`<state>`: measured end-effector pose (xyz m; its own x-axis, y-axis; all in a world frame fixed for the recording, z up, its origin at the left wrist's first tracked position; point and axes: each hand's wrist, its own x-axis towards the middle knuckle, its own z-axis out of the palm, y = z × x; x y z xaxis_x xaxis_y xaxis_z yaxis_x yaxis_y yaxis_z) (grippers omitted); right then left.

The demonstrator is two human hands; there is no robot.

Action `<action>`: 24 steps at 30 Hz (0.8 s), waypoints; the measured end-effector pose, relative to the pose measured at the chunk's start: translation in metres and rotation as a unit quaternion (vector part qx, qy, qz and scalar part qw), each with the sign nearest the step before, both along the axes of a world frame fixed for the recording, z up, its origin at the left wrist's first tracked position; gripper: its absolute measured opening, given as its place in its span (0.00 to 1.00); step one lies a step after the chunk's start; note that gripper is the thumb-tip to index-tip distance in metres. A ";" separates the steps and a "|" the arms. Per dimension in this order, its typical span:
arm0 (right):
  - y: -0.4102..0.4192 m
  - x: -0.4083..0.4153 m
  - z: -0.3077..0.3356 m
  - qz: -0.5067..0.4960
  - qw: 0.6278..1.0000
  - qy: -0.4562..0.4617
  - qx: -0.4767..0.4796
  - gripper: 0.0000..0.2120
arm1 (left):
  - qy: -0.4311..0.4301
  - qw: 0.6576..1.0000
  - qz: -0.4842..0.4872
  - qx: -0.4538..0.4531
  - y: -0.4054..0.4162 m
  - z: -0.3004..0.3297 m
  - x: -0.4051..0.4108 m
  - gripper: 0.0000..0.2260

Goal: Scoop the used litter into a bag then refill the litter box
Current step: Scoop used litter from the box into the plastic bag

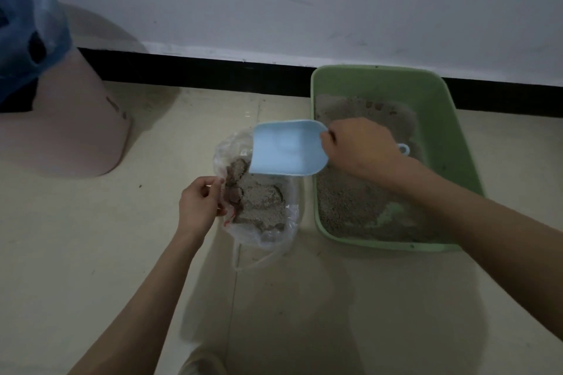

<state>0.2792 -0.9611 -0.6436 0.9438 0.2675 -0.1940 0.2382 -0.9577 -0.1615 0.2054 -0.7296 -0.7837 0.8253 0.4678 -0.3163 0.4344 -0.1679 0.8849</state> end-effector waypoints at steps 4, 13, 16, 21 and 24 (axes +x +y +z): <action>-0.064 0.000 -0.011 -0.146 0.976 0.043 0.154 0.19 | -0.003 0.994 -0.017 0.113 0.001 0.006 -0.001 0.06; -0.159 0.003 -0.049 -0.475 0.823 0.132 0.281 0.17 | -0.011 0.922 -0.123 0.366 -0.032 0.029 0.018 0.09; -0.171 0.015 -0.065 -0.516 0.794 0.123 0.298 0.19 | -0.056 0.903 -0.227 0.359 -0.060 0.035 0.040 0.11; -0.177 0.039 -0.080 -0.544 0.771 0.119 0.310 0.19 | -0.058 0.872 -0.373 0.312 -0.127 0.034 0.081 0.25; -0.178 0.057 -0.088 -0.529 0.789 0.119 0.289 0.18 | 0.001 0.864 -0.382 0.328 -0.151 0.019 0.106 0.29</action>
<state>0.3365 -1.1391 -0.7318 0.6530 -0.5370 -0.5341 -0.7483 -0.3489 -0.5641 0.3118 -0.8806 -0.7644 0.9723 -0.1330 -0.1922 -0.0223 -0.8712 0.4904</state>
